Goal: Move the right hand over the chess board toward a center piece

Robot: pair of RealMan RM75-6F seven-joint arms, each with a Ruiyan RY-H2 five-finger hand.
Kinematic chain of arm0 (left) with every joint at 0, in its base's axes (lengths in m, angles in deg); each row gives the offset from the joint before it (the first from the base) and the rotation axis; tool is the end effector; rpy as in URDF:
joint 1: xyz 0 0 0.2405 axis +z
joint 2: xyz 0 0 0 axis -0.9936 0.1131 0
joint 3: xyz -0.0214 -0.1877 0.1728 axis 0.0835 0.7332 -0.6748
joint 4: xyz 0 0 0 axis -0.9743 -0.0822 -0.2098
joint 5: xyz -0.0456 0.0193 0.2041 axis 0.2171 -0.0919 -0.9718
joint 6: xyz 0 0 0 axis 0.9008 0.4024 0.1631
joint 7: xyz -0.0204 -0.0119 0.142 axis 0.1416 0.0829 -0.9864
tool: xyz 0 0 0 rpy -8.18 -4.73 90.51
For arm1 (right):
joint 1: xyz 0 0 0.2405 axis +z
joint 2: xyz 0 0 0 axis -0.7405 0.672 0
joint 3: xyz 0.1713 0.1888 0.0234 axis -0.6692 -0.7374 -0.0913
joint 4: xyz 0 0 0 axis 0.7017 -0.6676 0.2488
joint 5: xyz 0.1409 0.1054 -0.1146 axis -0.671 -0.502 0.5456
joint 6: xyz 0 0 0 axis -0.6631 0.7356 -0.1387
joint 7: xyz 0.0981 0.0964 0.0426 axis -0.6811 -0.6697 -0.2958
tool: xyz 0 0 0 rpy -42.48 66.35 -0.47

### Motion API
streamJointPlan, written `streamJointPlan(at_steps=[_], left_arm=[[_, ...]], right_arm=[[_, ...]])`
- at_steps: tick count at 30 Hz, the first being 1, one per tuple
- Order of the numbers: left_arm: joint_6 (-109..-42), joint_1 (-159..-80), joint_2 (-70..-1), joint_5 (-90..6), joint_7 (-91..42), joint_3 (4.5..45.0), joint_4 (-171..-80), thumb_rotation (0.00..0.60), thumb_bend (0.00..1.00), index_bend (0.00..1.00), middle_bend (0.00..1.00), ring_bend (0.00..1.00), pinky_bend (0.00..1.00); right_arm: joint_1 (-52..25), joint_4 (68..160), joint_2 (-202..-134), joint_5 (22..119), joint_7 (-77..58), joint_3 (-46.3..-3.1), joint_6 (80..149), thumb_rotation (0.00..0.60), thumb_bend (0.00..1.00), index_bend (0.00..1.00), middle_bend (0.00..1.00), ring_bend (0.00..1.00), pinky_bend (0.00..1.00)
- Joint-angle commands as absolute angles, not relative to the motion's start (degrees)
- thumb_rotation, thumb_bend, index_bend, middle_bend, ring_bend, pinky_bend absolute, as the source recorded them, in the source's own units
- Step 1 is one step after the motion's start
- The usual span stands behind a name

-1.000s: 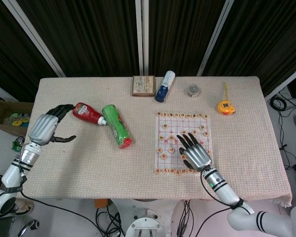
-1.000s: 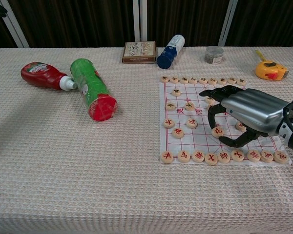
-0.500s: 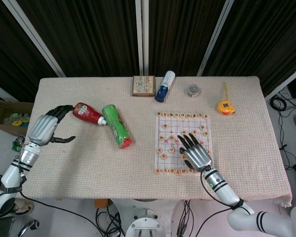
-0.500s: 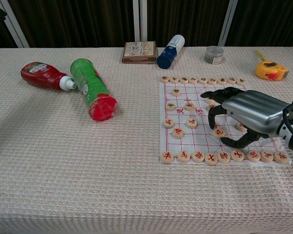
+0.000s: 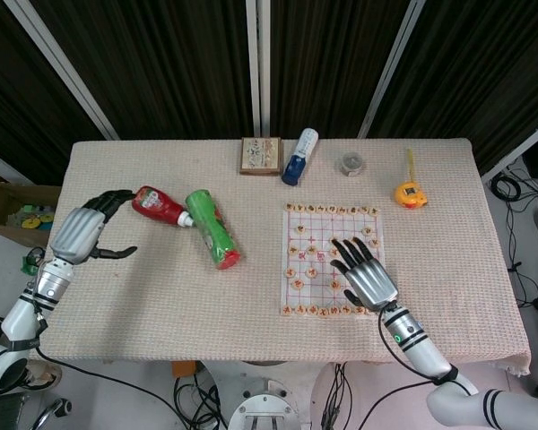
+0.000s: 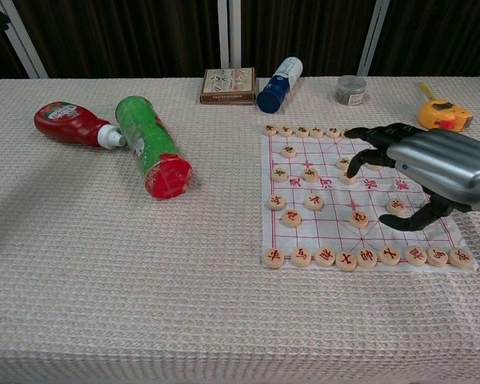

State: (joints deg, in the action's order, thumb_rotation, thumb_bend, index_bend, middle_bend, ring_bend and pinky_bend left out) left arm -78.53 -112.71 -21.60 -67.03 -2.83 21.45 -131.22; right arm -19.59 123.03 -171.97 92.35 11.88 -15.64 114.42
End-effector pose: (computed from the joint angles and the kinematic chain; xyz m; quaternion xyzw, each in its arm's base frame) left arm -0.2597 0.3222 0.1240 -0.6649 -0.4059 -0.4594 0.4267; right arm -0.2122 -0.2656 -0.0127 0.7844 -0.2964 0.3436 0.4228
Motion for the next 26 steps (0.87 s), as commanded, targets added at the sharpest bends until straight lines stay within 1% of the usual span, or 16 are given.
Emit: streamJointPlan(at_steps=[1, 4, 7, 11, 13, 16, 18, 19, 21, 23, 26], left_arm=[[-78.69, -112.7, -21.43, -67.05, -2.89, 21.56, -131.36, 0.479, 0.16, 0.14, 0.12, 0.12, 0.22], [-79.03, -112.62, -21.21, -67.17, -3.23, 21.62, -131.61, 0.482, 0.16, 0.15, 0.12, 0.12, 0.22], [-79.84, -112.18, -20.85, -67.31, -4.09, 21.57, -131.99, 0.481, 0.16, 0.15, 0.12, 0.12, 0.22], [-82.13, -110.53, -19.74, -67.16, -7.5, 21.3, -132.28, 0.482, 0.16, 0.15, 0.12, 0.12, 0.22], [-83.41, -109.52, -19.0, -66.89, -9.42, 21.2, -132.64, 0.483, 0.16, 0.15, 0.12, 0.12, 0.22], [-87.3, -106.75, -17.81, -66.71, -14.37, 20.74, -133.51, 0.479, 0.16, 0.14, 0.12, 0.12, 0.22], [-90.31, -104.06, -17.03, -66.56, -19.21, 19.77, -134.29, 0.447, 0.14, 0.14, 0.12, 0.11, 0.22], [-91.34, -102.8, -16.69, -66.38, -20.95, 19.17, -134.82, 0.421, 0.14, 0.14, 0.12, 0.11, 0.22], [-93.09, -99.93, -15.77, -65.86, -23.66, 17.58, -136.35, 0.319, 0.11, 0.14, 0.12, 0.11, 0.21], [-95.06, -97.41, -15.39, -65.82, -25.56, 16.31, -136.57, 0.256, 0.11, 0.14, 0.12, 0.1, 0.21], [-97.67, -94.63, -15.67, -66.7, -26.68, 14.92, -135.45, 0.24, 0.11, 0.14, 0.11, 0.1, 0.21]], right_arm=[[-22.38, 129.87, -164.24, 91.96, 8.98, -15.63, 118.17, 0.6, 0.2, 0.15, 0.0, 0.0, 0.0], [-24.83, 132.89, -158.85, 92.32, 6.96, -15.54, 121.96, 0.6, 0.2, 0.05, 0.0, 0.0, 0.0], [-28.05, 133.56, -154.95, 92.73, 6.04, -15.6, 127.28, 0.6, 0.2, 0.0, 0.0, 0.0, 0.0], [-33.41, 132.46, -151.34, 92.32, 4.7, -15.84, 135.31, 0.6, 0.2, 0.0, 0.0, 0.0, 0.0], [-35.68, 131.72, -150.09, 91.9, 2.74, -15.53, 137.69, 0.6, 0.2, 0.0, 0.0, 0.0, 0.0], [-39.3, 129.9, -148.61, 91.43, -0.46, -14.53, 140.68, 0.6, 0.2, 0.0, 0.0, 0.0, 0.0], [-41.65, 128.15, -148.29, 91.09, -2.32, -13.68, 142.14, 0.6, 0.2, 0.0, 0.0, 0.0, 0.0], [-42.57, 127.36, -148.31, 90.88, -3.16, -13.33, 142.54, 0.6, 0.2, 0.0, 0.0, 0.0, 0.0], [-44.35, 125.39, -148.64, 90.29, -5.51, -12.73, 142.88, 0.6, 0.2, 0.0, 0.0, 0.0, 0.0], [-45.61, 123.06, -149.42, 89.5, -7.9, -12.48, 142.49, 0.6, 0.2, 0.0, 0.0, 0.0, 0.0], [-46.54, 119.71, -150.91, 88.52, -10.71, -12.42, 140.93, 0.6, 0.21, 0.0, 0.0, 0.0, 0.0]])
